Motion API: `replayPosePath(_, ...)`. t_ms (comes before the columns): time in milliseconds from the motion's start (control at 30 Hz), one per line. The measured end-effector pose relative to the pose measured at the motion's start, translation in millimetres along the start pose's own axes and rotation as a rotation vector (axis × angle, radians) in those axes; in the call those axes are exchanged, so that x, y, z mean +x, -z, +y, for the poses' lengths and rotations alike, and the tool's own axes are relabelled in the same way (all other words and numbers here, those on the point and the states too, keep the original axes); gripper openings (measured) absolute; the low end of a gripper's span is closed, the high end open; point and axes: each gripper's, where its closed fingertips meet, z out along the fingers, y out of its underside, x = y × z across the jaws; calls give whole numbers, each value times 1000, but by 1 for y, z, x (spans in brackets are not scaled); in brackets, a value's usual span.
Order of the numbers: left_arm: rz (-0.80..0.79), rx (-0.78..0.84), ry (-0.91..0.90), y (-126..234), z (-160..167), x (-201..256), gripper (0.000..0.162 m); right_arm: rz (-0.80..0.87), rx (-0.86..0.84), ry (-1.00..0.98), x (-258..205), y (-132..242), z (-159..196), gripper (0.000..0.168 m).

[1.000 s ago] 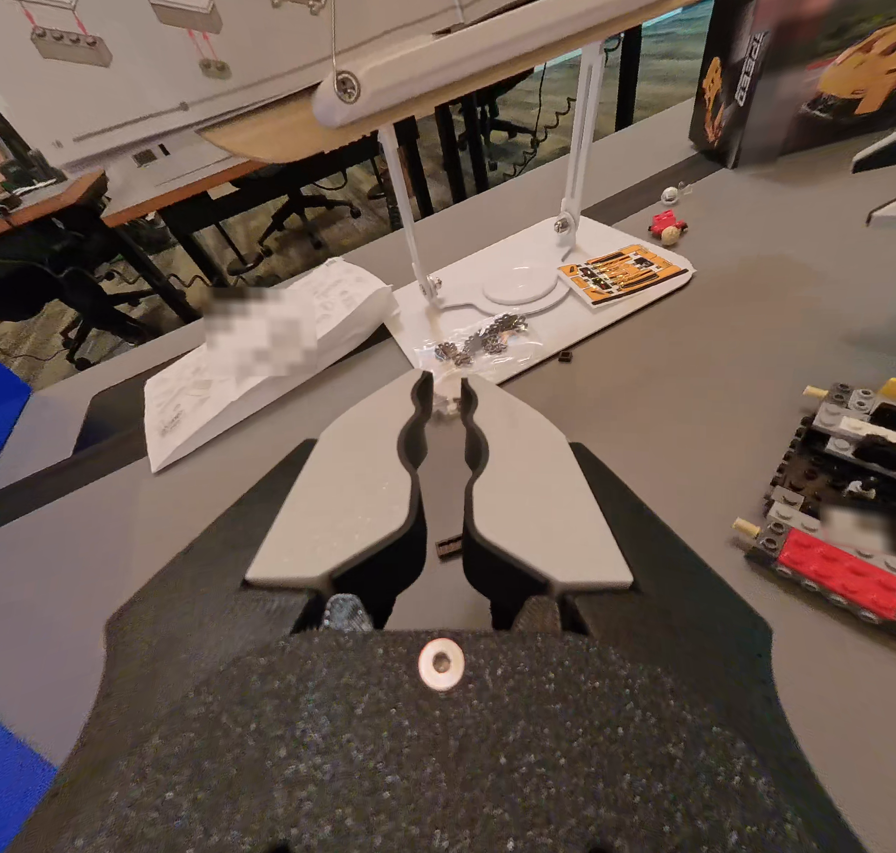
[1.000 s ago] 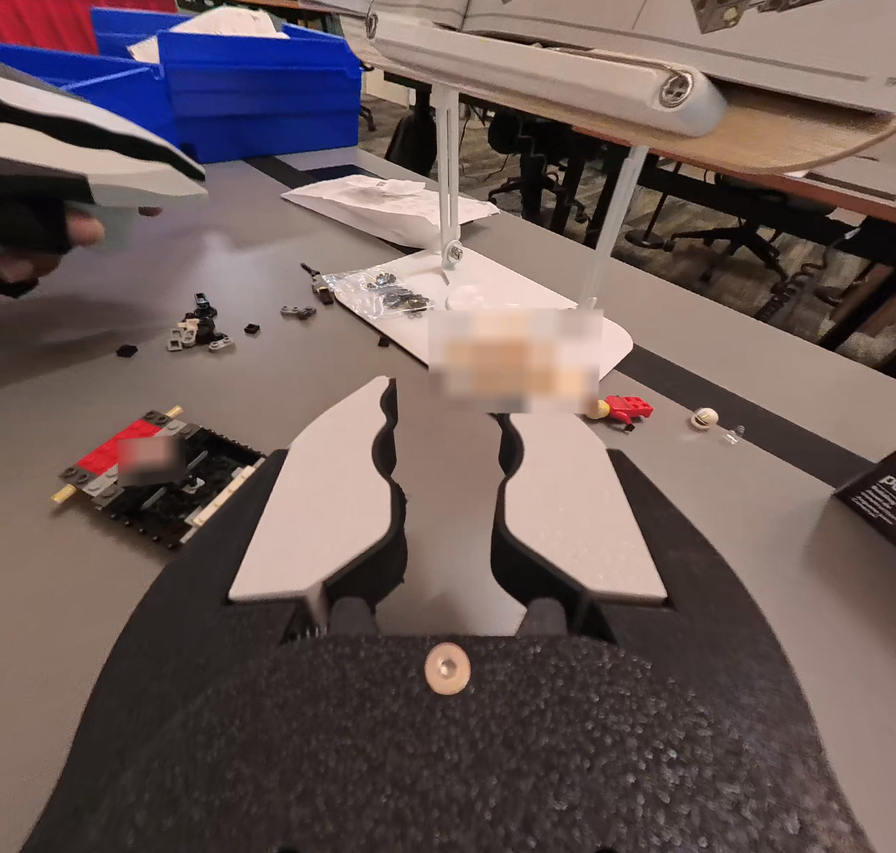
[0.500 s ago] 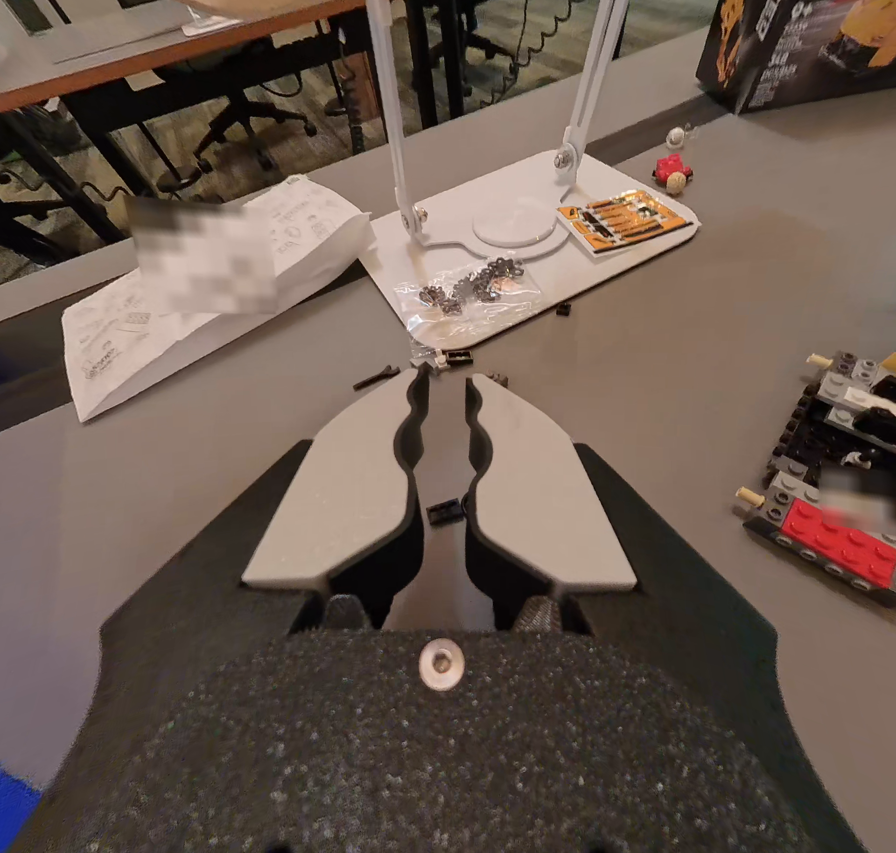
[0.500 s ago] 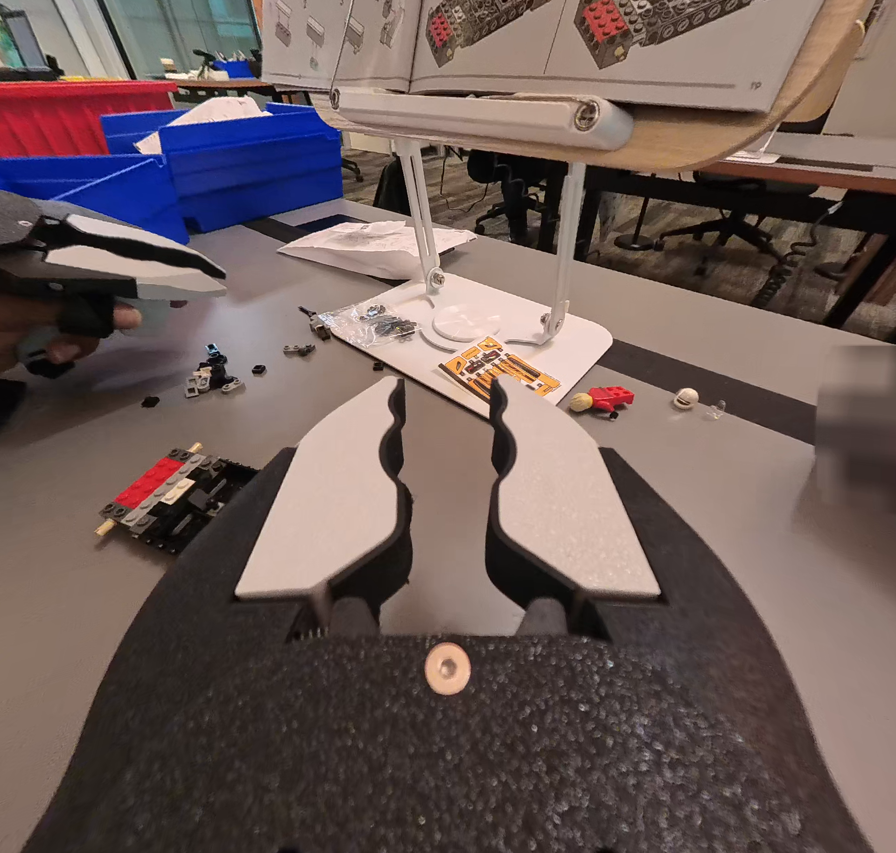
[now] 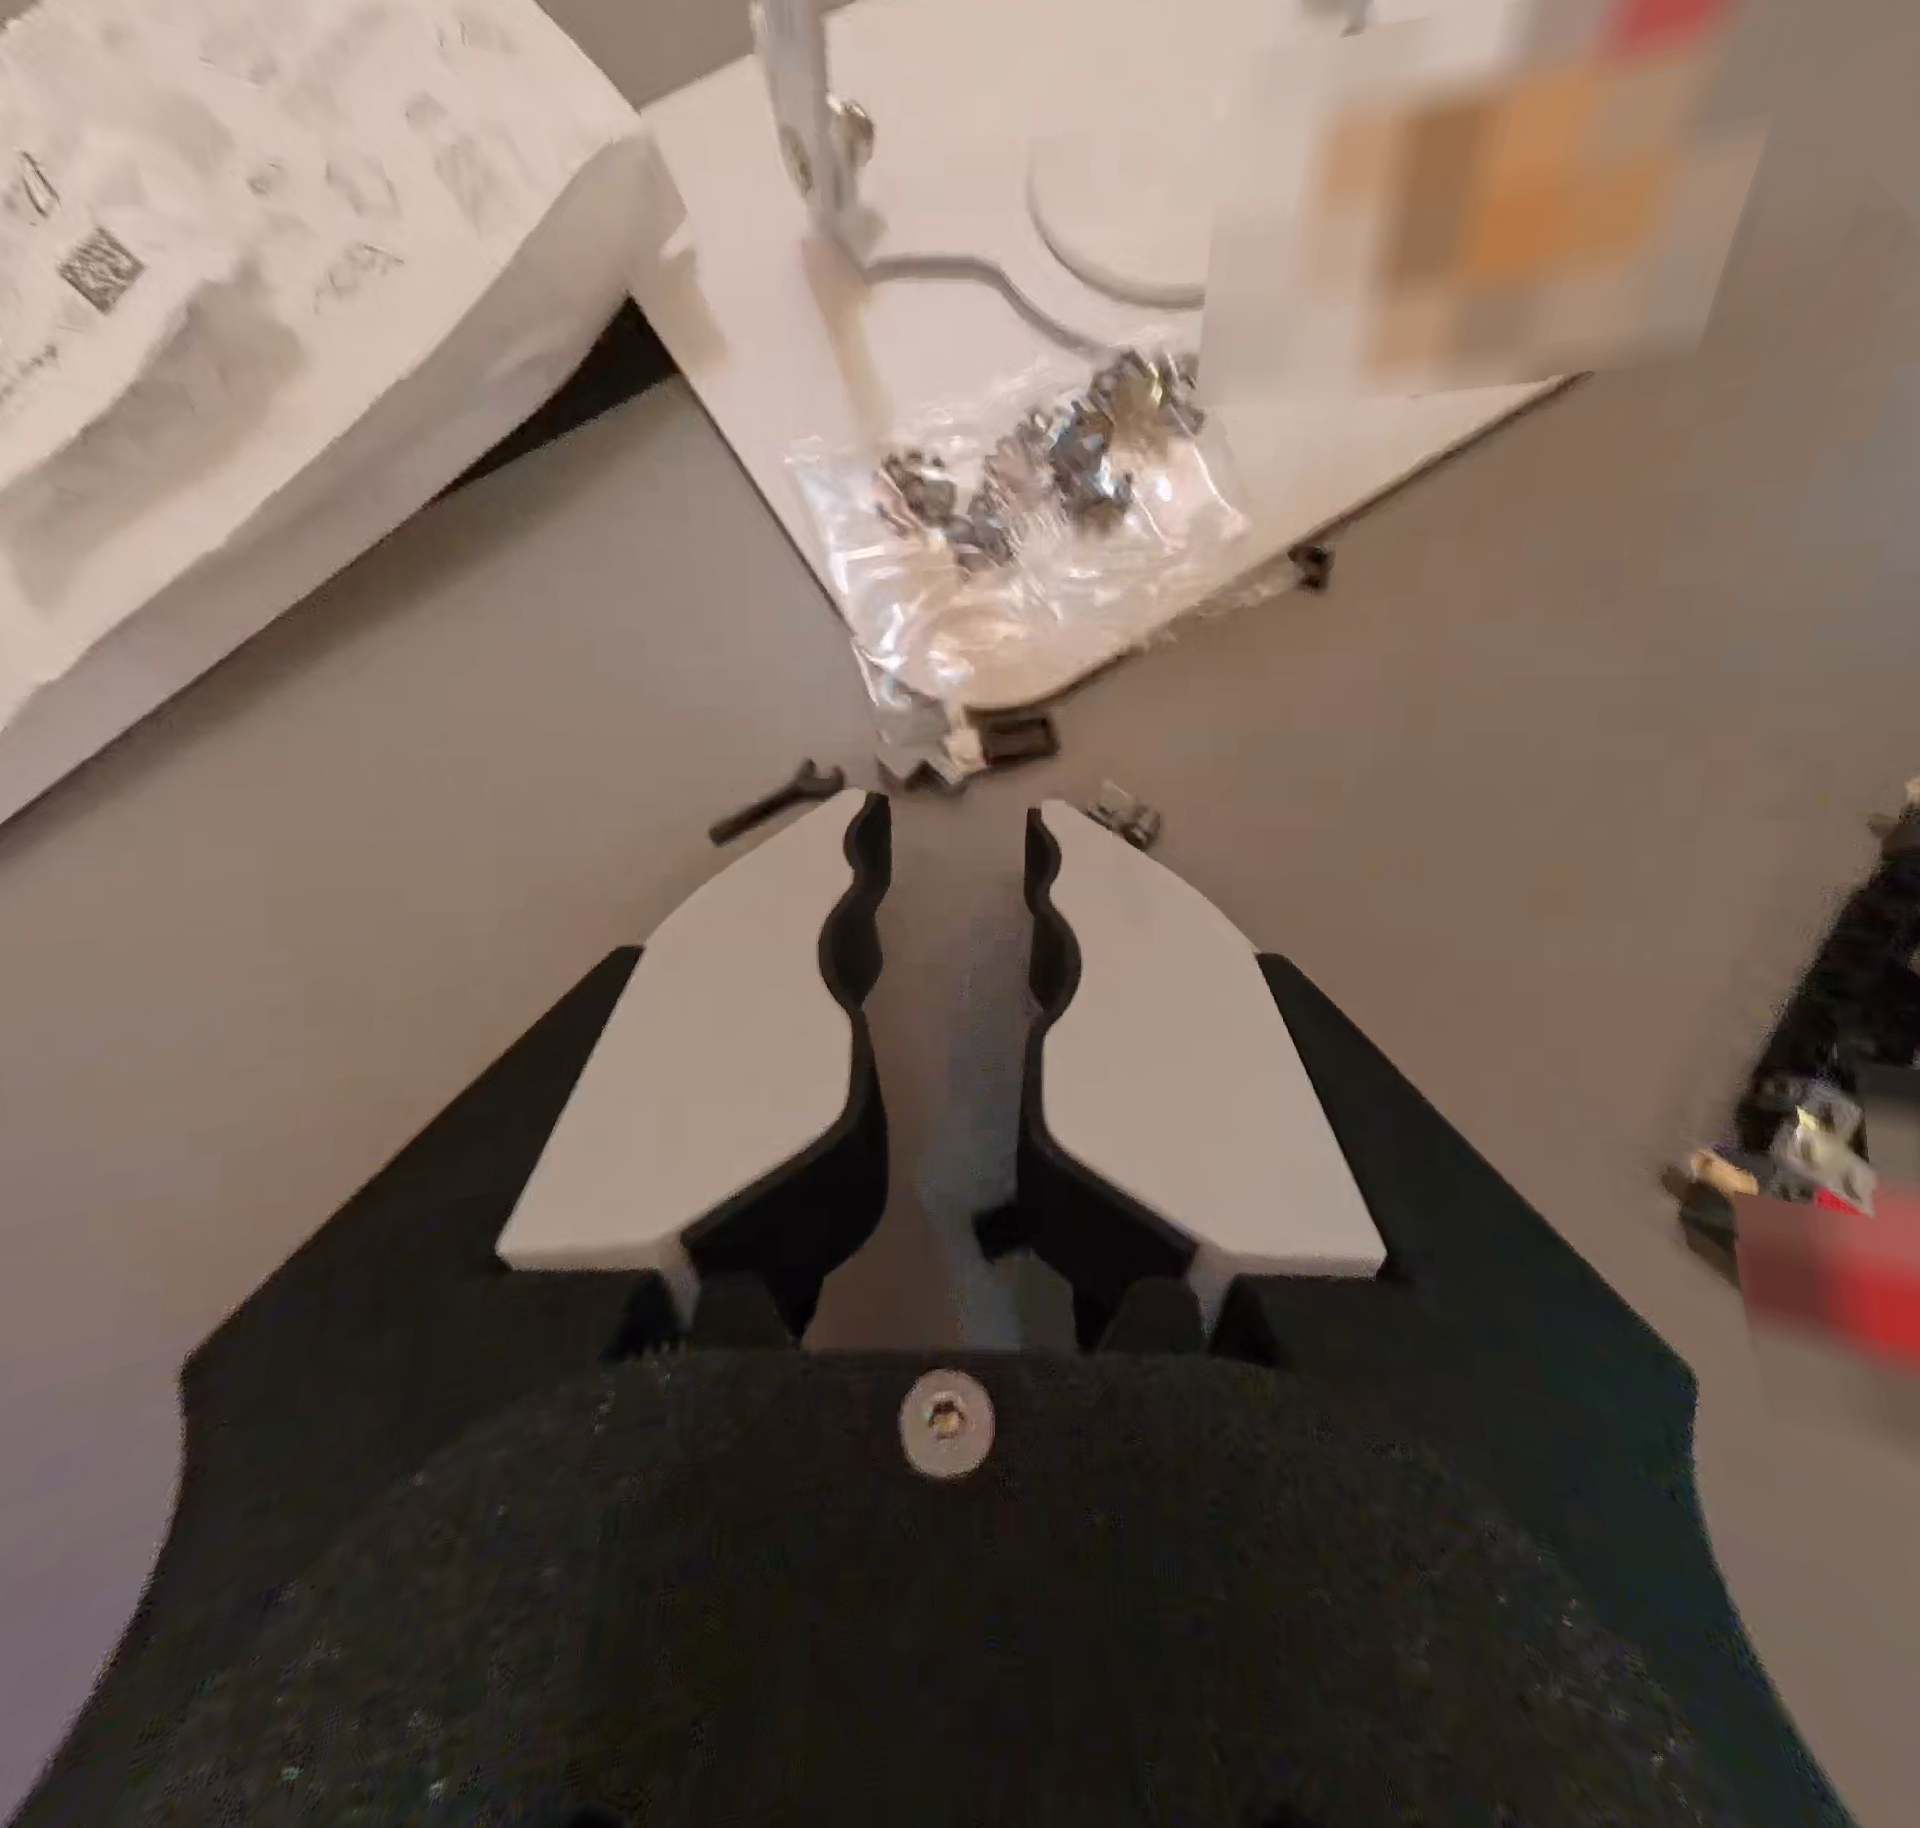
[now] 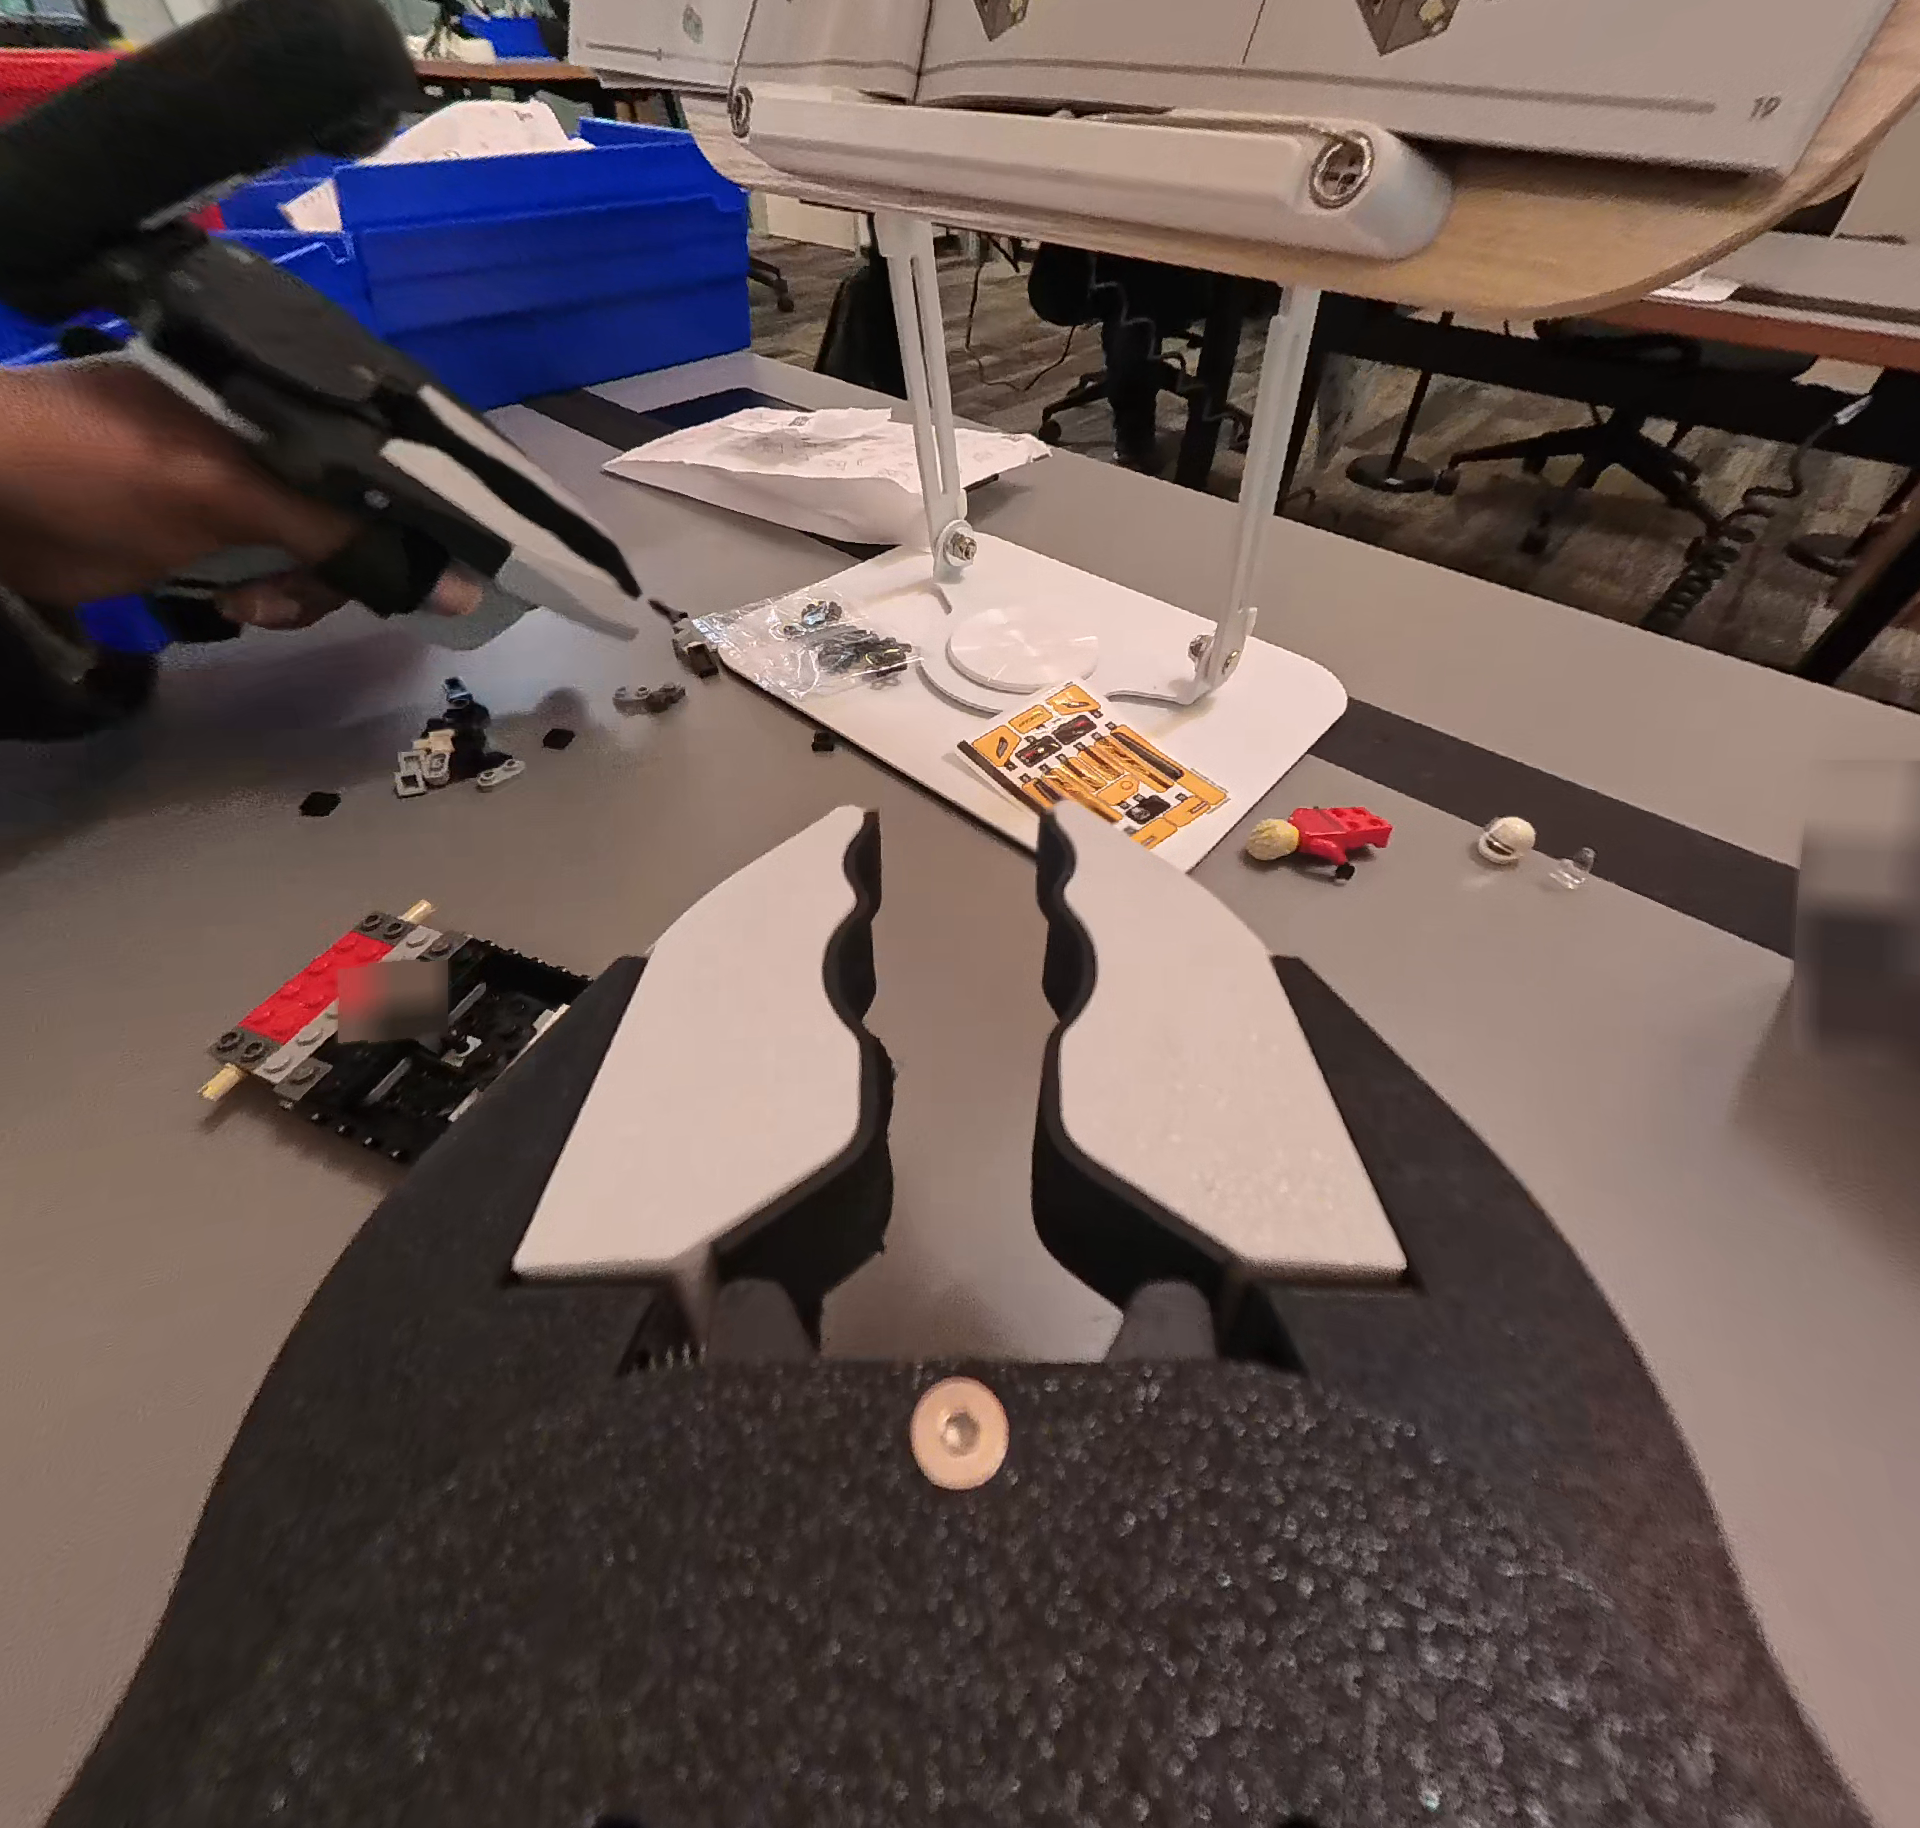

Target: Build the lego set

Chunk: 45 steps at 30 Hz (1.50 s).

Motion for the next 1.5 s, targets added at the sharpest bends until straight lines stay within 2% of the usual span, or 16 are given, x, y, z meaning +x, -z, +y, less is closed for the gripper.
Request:
replayPosePath(133,26,10,93,-12,-16,-18,29,-40,-4,-11,-4,-4,-2,28)
replayPosePath(300,53,-39,165,-25,-11,-35,26,-75,-23,-52,-8,-7,2,28)
replayPosePath(467,97,-46,125,-28,-6,-28,20,-83,-24,-94,-7,-6,3,27)
replayPosePath(633,98,-97,4,-29,-2,-15,10,-83,-49,-99,-6,-7,8,27)
replayPosePath(733,127,-98,-20,-30,-3,-6,9,-86,-51,-96,-7,-7,8,27)
replayPosePath(867,217,-109,-46,-27,0,12,1,-91,-66,-96,-9,-7,11,27)
replayPosePath(1000,311,-141,-115,-20,9,33,0,-105,-75,-95,-11,-7,12,27)
replayPosePath(1067,363,-167,-142,-14,13,43,0,-107,-76,-91,-12,-7,12,27)
replayPosePath(1233,291,-82,-102,-16,-5,33,8,-110,-78,-92,-12,-7,12,27)
replayPosePath(1500,237,-41,-28,-30,-18,27,20,-119,-92,-94,-14,-9,15,27)
